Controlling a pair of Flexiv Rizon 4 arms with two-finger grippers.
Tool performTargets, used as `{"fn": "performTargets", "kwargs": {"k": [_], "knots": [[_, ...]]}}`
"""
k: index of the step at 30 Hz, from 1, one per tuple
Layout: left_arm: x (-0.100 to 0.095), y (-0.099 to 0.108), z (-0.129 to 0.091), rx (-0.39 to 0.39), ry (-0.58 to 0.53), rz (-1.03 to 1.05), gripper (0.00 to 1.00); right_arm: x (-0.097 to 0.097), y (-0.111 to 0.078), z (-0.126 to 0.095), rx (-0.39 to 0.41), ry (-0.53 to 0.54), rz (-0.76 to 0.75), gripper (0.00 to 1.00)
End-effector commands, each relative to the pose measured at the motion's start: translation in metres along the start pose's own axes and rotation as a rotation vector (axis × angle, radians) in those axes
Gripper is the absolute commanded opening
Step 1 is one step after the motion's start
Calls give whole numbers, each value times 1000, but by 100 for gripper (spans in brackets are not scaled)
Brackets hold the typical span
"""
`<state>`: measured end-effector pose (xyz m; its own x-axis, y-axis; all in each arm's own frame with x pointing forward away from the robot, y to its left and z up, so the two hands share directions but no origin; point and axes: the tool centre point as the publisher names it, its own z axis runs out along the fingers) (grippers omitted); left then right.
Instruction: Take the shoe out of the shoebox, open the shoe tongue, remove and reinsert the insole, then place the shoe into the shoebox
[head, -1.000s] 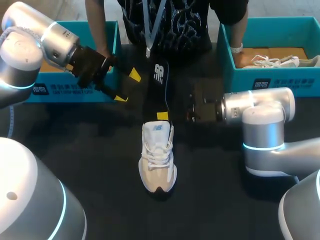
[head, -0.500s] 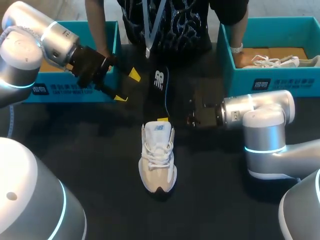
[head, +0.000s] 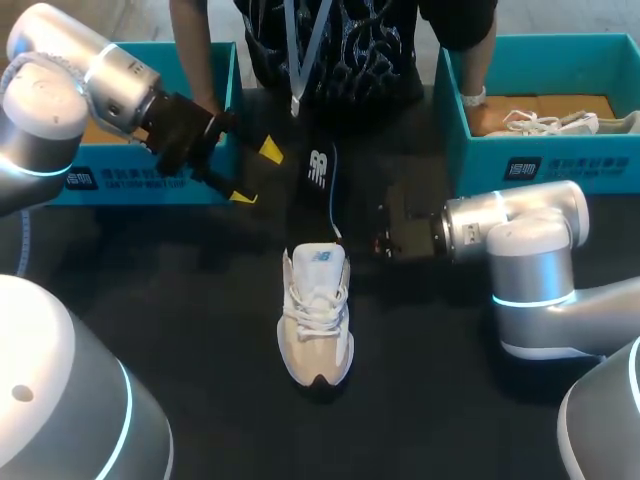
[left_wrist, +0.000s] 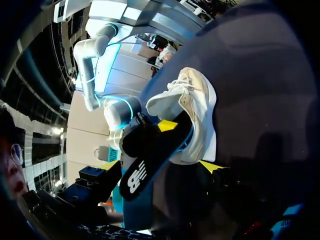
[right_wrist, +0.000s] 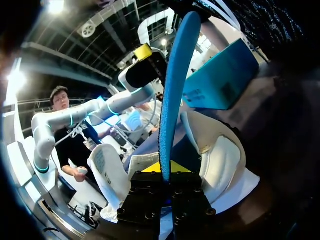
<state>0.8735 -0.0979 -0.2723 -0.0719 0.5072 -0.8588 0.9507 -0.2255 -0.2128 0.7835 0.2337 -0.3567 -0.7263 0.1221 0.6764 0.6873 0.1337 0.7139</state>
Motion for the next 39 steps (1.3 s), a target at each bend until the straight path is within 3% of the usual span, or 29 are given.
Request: {"fn": "performTargets", "kwargs": {"k": [1, 3, 4, 5, 24, 28, 39], "knots": [[1, 4, 1, 10, 0, 3, 100, 2, -4, 8, 4, -7, -8, 0], [1, 4, 1, 11, 0, 4, 100, 2, -2, 8, 11, -10, -15, 14], [1, 5, 1, 12, -1, 5, 100, 2, -1, 8, 15, -13, -20, 29], [1, 5, 1, 13, -1, 6, 100, 2, 1, 8, 17, -14, -23, 30], [5, 1, 0, 15, -4, 4, 100, 4, 17, 8, 6, -28, -72, 33], [5, 2, -2, 14, -4, 5, 100, 2, 13, 10, -2, -27, -61, 27], [6, 5, -2, 22, -1, 4, 100, 4, 24, 11, 3, -39, -97, 40]]}}
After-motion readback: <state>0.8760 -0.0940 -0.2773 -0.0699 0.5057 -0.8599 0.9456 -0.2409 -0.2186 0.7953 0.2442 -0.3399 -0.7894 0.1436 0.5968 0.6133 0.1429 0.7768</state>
